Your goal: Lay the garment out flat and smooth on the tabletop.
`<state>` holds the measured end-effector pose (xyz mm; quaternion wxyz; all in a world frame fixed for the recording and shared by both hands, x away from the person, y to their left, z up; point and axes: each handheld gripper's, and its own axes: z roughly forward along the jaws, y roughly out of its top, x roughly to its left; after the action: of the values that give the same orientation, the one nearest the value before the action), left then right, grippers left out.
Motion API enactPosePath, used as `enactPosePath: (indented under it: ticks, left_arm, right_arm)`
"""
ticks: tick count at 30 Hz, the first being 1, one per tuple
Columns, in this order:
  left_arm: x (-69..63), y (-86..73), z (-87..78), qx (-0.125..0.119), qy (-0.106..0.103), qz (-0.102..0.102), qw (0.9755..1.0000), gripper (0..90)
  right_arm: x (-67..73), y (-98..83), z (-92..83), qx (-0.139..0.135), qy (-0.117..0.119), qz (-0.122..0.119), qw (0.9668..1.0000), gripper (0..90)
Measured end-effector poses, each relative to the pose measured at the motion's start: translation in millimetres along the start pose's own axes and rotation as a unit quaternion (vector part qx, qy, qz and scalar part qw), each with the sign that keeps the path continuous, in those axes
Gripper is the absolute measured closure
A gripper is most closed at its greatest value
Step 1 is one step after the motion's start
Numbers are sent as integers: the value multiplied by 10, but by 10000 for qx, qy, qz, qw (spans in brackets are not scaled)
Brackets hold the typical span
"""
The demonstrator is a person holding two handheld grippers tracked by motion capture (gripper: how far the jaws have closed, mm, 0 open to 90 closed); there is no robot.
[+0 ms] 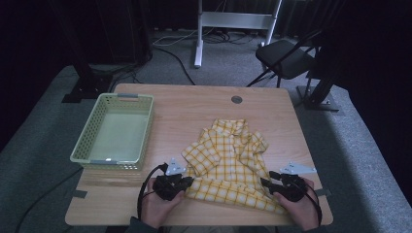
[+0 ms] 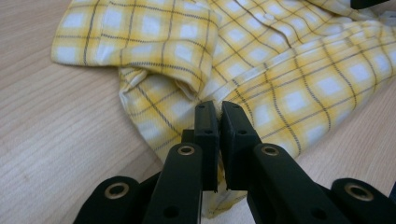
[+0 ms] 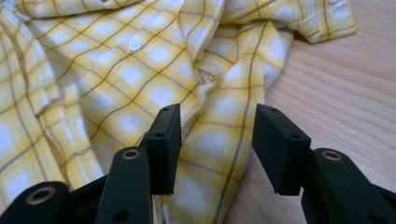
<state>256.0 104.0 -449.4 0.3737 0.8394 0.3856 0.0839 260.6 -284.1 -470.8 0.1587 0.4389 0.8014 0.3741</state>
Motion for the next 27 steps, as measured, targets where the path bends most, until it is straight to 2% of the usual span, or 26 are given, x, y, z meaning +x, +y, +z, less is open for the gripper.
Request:
enactPosePath:
  ticks: [12, 21, 27]
  left_arm:
    - [-11, -90, -95, -49, -34, -63, 10000, 859]
    - [-44, -105, -137, -92, -68, -56, 9999, 853]
    - [-59, -100, -114, -128, -168, -76, 9997, 831]
  right_arm:
    - [101, -11, -62, -26, 71, -121, 9999, 514]
    - [77, 3, -39, -1, 60, -117, 9999, 513]
    - [58, -13, -24, 17, 52, -88, 9999, 513]
